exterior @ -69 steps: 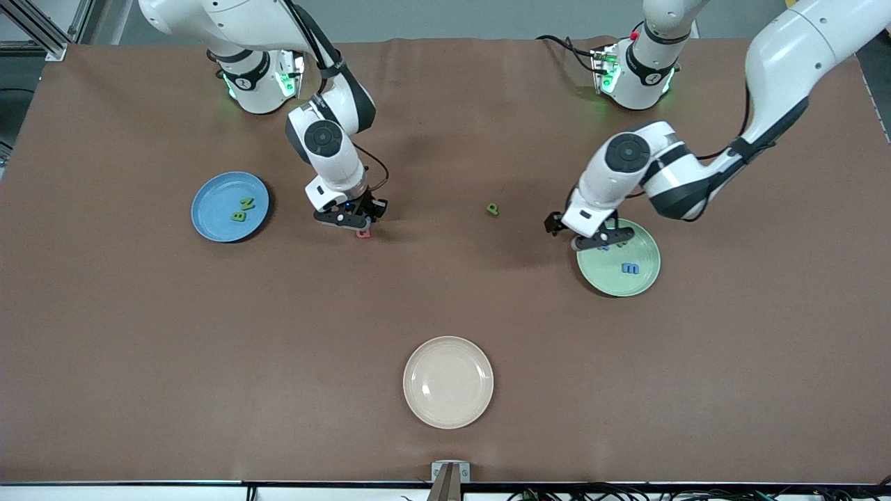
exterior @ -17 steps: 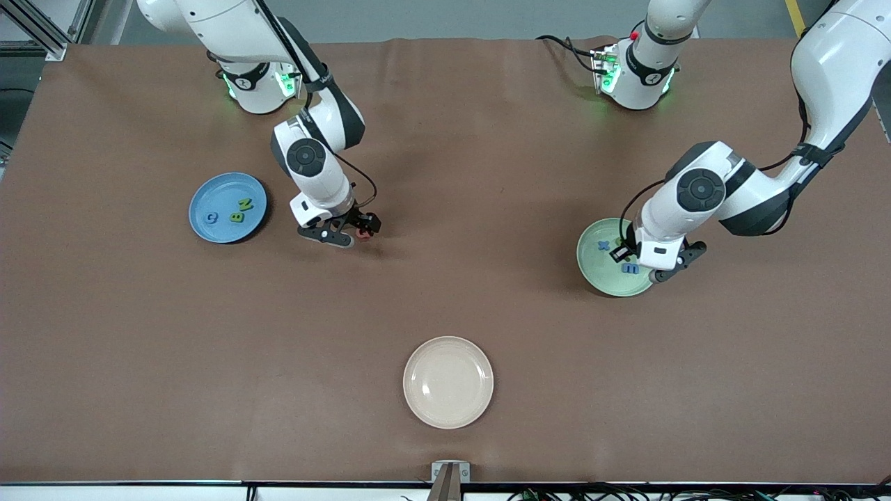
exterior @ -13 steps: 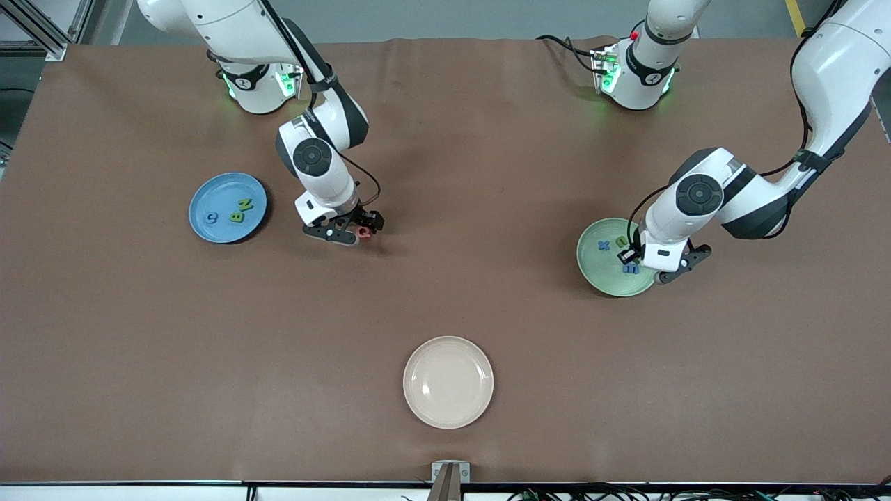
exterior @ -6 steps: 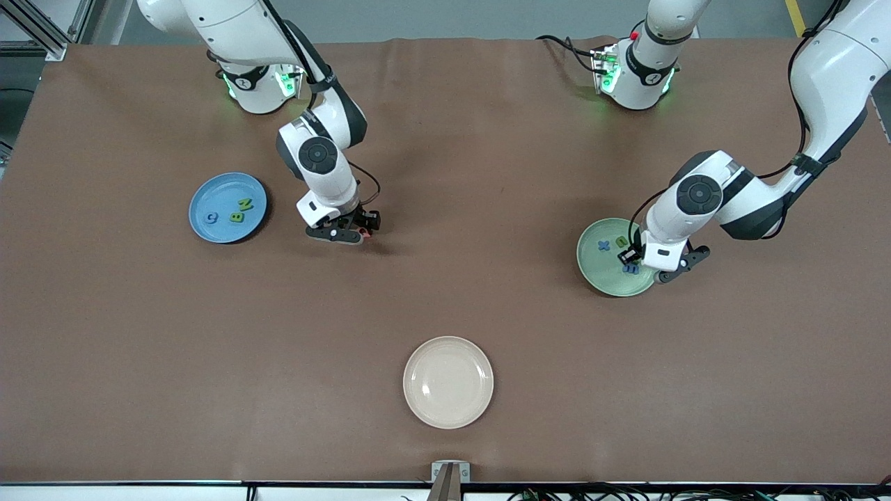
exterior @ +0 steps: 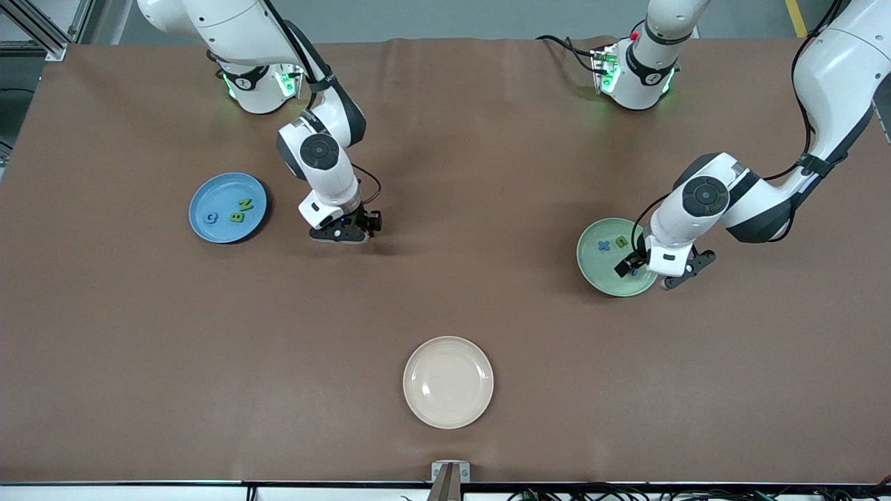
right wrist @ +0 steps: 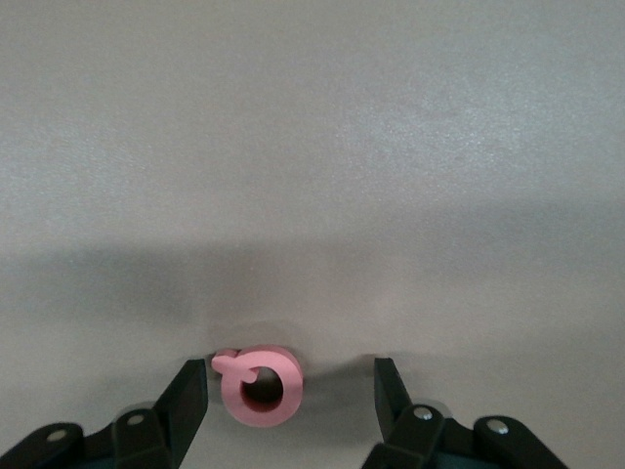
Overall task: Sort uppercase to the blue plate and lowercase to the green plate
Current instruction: 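Place the d with the left gripper while the right gripper grasps Q, then place the pink Q with the right gripper while the left gripper withdraws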
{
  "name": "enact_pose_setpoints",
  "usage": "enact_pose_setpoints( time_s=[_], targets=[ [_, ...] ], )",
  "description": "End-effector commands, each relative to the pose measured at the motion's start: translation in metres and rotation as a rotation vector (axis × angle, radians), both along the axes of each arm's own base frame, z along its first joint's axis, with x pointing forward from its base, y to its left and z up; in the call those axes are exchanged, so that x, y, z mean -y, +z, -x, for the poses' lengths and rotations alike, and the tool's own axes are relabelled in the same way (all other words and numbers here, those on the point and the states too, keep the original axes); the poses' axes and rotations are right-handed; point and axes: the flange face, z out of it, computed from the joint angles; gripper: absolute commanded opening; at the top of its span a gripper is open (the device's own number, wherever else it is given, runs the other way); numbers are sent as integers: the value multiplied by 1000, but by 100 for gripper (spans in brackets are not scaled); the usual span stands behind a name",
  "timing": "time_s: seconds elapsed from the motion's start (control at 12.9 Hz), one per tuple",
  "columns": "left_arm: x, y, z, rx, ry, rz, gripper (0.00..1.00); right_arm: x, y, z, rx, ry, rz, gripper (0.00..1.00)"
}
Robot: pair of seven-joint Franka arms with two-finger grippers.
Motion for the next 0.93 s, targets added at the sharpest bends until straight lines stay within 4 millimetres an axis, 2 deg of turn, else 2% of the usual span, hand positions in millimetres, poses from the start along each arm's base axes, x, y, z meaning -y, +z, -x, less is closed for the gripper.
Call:
enact_pose_setpoints(
  time_s=[0.0,0.15,0.31,0.39,0.62,0.77,0.85],
  targets=[
    [2,9,-5,22,8,-9,100,-2,-6,-3,11,29,10,71],
    [-1,14,-14,31,25,1,100,-1,-8,-3,11,30,10,67],
    [9,29,-18,32,25,-1,100,0,-8,-3,10,42,12,58],
    [8,35,-20,7,19,23,100,1,-9,-3,7,44,14,54],
    [-6,70,-21,-61,-162,88,100,2,-9,-2,6,47,15,26],
    [-22,86,-21,-74,-236,111,100,8,-10,-5,0,30,19,5],
    [-29,93,-20,-73,-282,126,100,10,-10,-5,-4,28,22,1]
  ],
)
